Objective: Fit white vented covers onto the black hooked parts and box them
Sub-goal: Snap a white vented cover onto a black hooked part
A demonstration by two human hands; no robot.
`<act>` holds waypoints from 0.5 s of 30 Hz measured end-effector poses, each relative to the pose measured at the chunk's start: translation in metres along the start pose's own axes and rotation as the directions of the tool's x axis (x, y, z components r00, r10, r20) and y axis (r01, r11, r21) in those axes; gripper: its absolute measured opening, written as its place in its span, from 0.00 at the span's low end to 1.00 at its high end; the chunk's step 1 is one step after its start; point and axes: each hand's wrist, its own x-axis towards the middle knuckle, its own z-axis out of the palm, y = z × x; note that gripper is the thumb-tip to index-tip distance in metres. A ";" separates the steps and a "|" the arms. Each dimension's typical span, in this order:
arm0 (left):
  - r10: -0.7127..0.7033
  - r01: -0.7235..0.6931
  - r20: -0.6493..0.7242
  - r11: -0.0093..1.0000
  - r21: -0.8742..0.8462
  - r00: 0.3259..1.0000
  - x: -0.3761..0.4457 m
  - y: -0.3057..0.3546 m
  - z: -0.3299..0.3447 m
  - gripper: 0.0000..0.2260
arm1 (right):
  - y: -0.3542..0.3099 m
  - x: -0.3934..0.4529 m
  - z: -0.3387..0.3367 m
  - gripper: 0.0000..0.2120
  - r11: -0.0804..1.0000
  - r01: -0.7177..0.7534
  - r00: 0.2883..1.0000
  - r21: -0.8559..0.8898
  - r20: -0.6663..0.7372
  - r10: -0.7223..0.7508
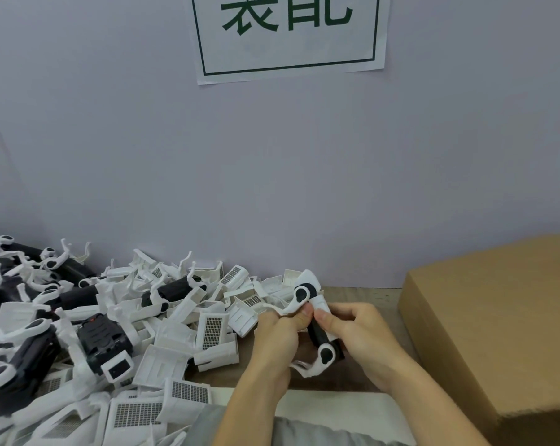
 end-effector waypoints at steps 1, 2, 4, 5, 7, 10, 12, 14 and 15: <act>0.004 -0.004 -0.021 1.000 0.000 1.000 0.000 -0.001 0.002 0.04 | 0.001 0.000 0.003 0.09 1.000 0.009 0.999 -0.019 -0.033 -0.010; 0.005 -0.005 -0.045 1.000 -0.004 0.999 0.000 -0.001 0.003 0.04 | 0.001 0.000 0.009 0.10 0.993 0.043 0.995 -0.106 -0.084 -0.052; 0.006 -0.007 -0.078 1.000 -0.014 0.997 -0.001 -0.001 0.004 0.05 | 0.002 -0.001 0.020 0.11 0.963 0.095 0.980 -0.252 -0.148 -0.135; 0.009 -0.010 -0.079 1.000 -0.018 0.997 -0.002 0.000 0.003 0.05 | 0.002 -0.001 0.020 0.10 0.958 0.095 0.979 -0.271 -0.150 -0.139; 0.019 -0.020 -0.049 1.000 -0.020 0.999 -0.003 0.001 0.001 0.06 | 0.002 0.001 0.008 0.08 0.987 0.044 0.995 -0.151 -0.083 -0.057; 0.056 -0.055 -0.036 0.998 0.025 0.998 -0.002 -0.002 0.004 0.05 | 0.002 0.000 0.001 0.08 1.000 0.014 0.999 0.006 -0.045 -0.014; 0.070 -0.068 -0.062 0.997 0.033 0.996 -0.002 -0.003 0.006 0.04 | 0.004 0.001 0.009 0.07 0.981 0.091 0.987 -0.171 -0.116 -0.112; 0.079 -0.077 -0.066 0.997 0.025 0.995 -0.001 -0.003 0.004 0.04 | 0.008 0.005 0.010 0.10 0.977 0.076 0.986 -0.201 -0.127 -0.103; 0.070 -0.069 -0.068 0.997 0.021 0.995 -0.001 -0.001 0.001 0.04 | 0.010 0.008 0.003 0.15 0.993 0.027 0.987 -0.113 -0.153 -0.045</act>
